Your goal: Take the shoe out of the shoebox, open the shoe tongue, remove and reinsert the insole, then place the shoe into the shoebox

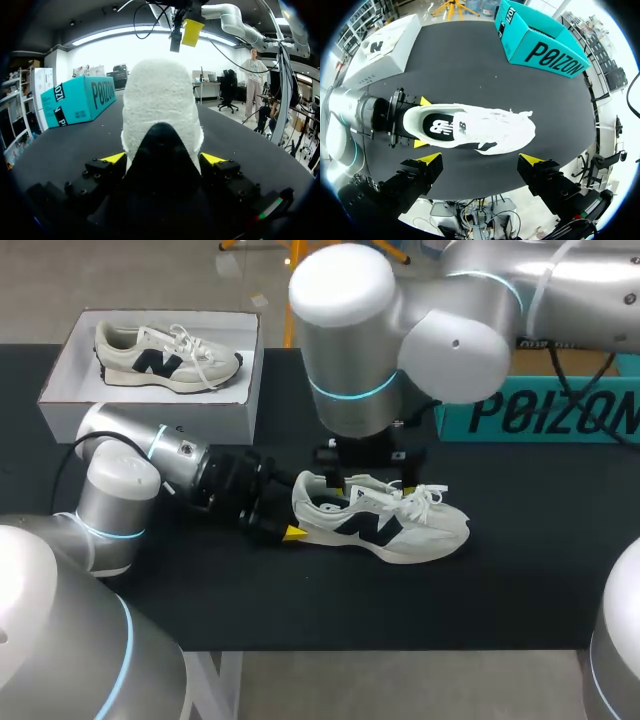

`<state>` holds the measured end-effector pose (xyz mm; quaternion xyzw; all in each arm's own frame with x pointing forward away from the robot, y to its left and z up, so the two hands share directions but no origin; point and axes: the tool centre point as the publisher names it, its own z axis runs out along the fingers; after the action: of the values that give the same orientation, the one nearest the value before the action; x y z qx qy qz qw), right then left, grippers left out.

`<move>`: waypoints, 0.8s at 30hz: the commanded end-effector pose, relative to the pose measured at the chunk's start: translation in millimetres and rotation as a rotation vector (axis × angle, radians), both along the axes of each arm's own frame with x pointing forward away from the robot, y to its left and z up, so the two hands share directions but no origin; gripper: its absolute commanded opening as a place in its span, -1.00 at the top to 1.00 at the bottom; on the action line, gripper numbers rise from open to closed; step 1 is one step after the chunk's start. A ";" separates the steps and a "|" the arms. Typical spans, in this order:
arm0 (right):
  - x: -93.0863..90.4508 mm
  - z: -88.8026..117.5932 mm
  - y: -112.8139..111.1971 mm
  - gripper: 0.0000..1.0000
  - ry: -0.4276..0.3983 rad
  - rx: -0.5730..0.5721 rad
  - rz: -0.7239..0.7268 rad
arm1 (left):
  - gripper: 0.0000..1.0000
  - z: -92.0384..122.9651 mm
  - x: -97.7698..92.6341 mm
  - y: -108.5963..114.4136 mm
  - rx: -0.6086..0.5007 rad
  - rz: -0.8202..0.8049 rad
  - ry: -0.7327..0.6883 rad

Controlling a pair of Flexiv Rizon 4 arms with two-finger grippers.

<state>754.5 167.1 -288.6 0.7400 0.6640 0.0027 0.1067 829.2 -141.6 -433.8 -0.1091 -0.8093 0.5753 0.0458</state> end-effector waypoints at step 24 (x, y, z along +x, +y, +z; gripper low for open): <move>37.1 -61.6 6.5 -1.00 -0.040 -0.264 -0.028 | 1.00 -1.8 1.3 -2.0 0.002 -0.004 0.002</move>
<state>794.3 166.7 -339.0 0.7261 0.6571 -0.0560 0.1945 829.2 -141.6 -433.9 -0.1091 -0.8093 0.5753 0.0458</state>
